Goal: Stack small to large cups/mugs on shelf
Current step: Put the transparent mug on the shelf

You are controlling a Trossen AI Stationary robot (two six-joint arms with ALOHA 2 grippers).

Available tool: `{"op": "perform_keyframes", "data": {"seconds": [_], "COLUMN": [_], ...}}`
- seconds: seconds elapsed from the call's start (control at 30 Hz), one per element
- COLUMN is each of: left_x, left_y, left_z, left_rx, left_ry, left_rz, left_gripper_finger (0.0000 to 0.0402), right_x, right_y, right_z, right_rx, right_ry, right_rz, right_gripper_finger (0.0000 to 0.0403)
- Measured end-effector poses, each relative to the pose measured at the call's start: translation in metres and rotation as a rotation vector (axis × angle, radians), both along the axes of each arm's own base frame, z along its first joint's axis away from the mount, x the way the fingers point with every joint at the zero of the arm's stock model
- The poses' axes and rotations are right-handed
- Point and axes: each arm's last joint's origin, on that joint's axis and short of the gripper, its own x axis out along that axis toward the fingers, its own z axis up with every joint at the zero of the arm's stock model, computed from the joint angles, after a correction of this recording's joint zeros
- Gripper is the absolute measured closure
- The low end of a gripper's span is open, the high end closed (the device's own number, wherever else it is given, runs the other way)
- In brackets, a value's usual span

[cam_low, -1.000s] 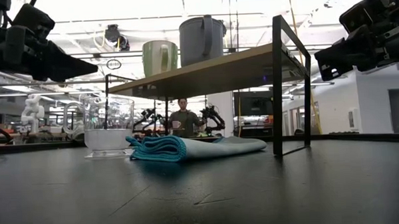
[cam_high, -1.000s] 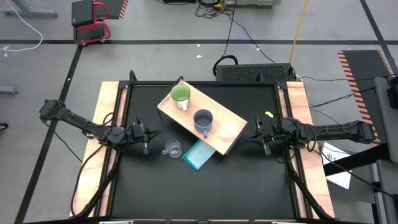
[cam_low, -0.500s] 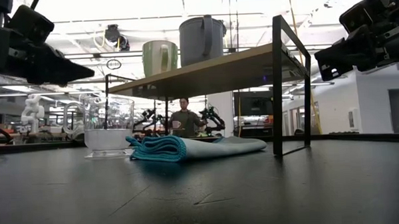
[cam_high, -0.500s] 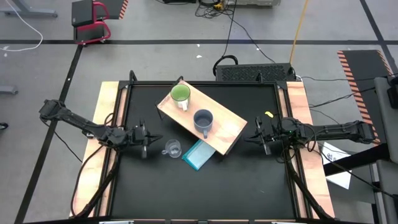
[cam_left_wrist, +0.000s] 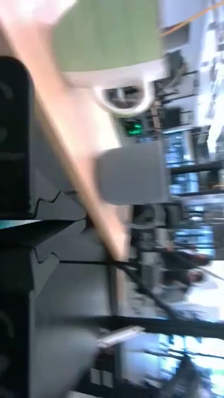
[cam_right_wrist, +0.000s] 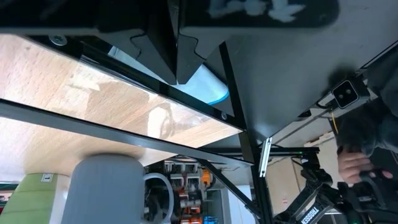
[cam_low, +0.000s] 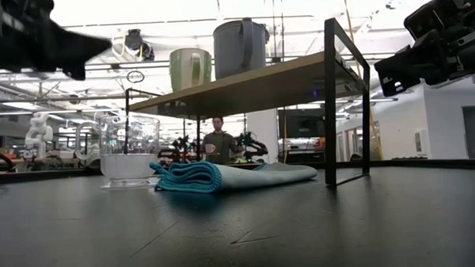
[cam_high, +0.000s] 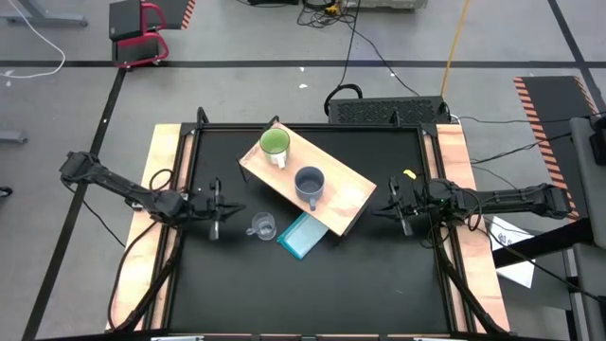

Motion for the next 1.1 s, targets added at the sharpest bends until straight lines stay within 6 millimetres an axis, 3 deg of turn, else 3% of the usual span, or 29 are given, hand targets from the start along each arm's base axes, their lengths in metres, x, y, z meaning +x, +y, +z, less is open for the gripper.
{"op": "perform_keyframes", "data": {"seconds": [0.17, 0.4, 0.57, 1.1], "left_x": [0.003, 0.013, 0.025, 0.075], "left_y": [-0.003, -0.005, -0.002, -0.008], "left_z": [0.022, 0.059, 0.075, 0.068], "left_rx": [-0.006, 0.018, 0.015, 0.173], "left_ry": [-0.066, 0.074, 0.189, 0.536], "left_rz": [-0.054, -0.031, -0.003, -0.169], "left_gripper_finger": [0.0392, 0.0396, 0.0398, 0.0399], "right_x": [0.000, 0.000, 0.000, 0.000], "right_y": [0.000, 0.000, 0.000, 0.000], "right_z": [0.000, 0.000, 0.000, -0.001], "right_rx": [0.000, 0.004, 0.021, 0.026], "right_ry": [0.000, 0.001, 0.003, 0.016], "right_rz": [0.000, 0.000, -0.002, -0.002], "right_gripper_finger": [0.0403, 0.0403, 0.0403, 0.0403]}}
